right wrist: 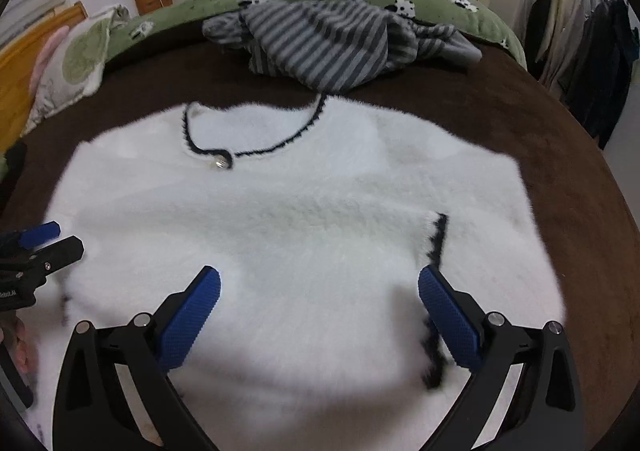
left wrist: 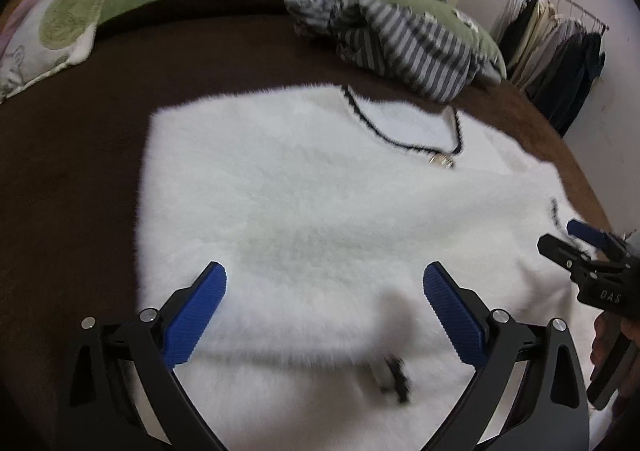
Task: Fold large clothes
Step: 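Grasp the cardigan body with both grippers and fold it over toward the collar, then move the right gripper to the cardigan hem edge beside the pocket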
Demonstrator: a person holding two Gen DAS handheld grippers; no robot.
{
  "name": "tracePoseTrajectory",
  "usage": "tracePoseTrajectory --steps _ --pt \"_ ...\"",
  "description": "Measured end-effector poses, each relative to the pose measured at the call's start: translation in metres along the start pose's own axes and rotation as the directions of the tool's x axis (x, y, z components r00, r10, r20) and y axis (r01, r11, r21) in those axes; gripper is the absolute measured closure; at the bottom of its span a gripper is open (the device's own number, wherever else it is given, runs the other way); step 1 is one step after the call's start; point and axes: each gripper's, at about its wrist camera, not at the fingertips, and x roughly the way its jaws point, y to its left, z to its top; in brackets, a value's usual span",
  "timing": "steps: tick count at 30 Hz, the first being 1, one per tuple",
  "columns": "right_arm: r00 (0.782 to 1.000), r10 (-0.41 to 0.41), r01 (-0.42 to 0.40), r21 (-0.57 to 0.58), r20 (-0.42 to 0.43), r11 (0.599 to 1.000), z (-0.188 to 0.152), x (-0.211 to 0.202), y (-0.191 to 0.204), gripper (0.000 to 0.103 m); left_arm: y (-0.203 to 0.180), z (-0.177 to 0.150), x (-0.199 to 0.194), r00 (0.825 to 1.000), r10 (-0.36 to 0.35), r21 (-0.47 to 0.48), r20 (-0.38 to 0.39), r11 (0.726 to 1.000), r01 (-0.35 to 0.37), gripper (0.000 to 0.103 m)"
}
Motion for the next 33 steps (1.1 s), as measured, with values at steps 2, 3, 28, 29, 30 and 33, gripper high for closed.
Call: tracePoseTrajectory --steps 2,3,28,29,30,33 --pt "1.000 0.010 -0.010 -0.005 0.018 1.000 -0.002 -0.025 0.002 0.006 0.002 -0.001 -0.020 1.000 -0.002 -0.018 0.014 1.000 0.002 0.006" --pt "1.000 0.009 -0.009 -0.007 0.028 1.000 -0.004 -0.035 0.003 0.006 0.002 -0.003 -0.033 1.000 -0.001 -0.022 0.021 1.000 0.001 0.006" --pt "0.987 0.021 -0.037 0.098 0.157 0.995 -0.130 -0.228 -0.035 0.006 -0.008 -0.143 -0.213 0.995 0.095 0.018 0.035 0.995 -0.095 0.006" --pt "0.987 0.020 -0.036 0.096 0.161 0.995 -0.138 -0.231 -0.036 0.006 -0.007 -0.148 -0.215 0.995 0.099 0.014 0.033 0.995 -0.100 0.006" --pt "0.987 0.019 -0.035 0.094 0.161 0.995 -0.143 -0.232 -0.037 0.006 -0.005 -0.156 -0.218 0.994 0.111 0.002 0.023 0.994 -0.111 0.006" --pt "0.988 0.029 -0.042 0.079 0.154 0.996 -0.162 -0.231 -0.041 0.006 0.005 -0.177 -0.222 0.994 0.111 -0.041 0.014 0.993 -0.111 0.006"
